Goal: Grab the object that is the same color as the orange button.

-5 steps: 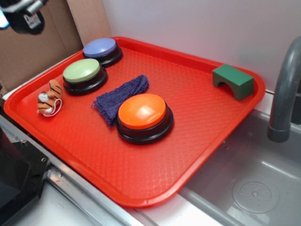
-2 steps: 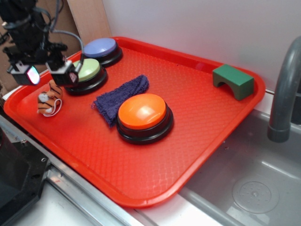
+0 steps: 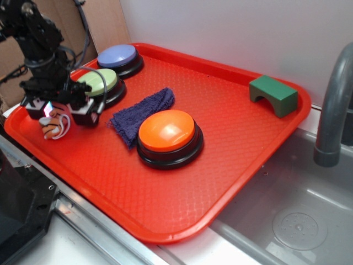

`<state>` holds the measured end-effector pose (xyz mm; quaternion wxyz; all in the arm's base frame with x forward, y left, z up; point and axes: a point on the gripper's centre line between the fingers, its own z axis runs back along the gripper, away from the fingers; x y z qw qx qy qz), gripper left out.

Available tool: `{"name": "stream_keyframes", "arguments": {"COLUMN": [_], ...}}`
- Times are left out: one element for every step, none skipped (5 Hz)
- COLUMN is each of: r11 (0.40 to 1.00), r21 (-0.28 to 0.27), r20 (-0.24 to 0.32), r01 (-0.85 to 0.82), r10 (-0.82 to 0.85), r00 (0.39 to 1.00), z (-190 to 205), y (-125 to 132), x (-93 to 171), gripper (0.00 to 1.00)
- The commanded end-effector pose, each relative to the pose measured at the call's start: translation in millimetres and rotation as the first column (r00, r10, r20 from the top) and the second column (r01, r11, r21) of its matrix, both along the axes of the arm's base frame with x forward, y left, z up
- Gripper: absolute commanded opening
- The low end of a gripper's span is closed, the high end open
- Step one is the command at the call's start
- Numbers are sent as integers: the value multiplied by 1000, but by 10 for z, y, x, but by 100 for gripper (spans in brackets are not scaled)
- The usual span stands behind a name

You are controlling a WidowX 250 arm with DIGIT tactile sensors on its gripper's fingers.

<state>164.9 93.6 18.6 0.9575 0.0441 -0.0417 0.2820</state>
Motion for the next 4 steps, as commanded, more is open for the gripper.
{"name": "stream_keyframes", "arguments": {"r11": [999,999,998,981], "r21": [-6,-16,-5,17], "r20": [-13,0,1,-8], "r01": [-42,-38,55,192], "r10": [42,38,-55,-192], "r00": [999,999,998,981], "z": [-71,22,262,731], "y": [36,26,4,-195], "x": [-170,-154,-101,-20], "gripper": [0,0,0,0]}}
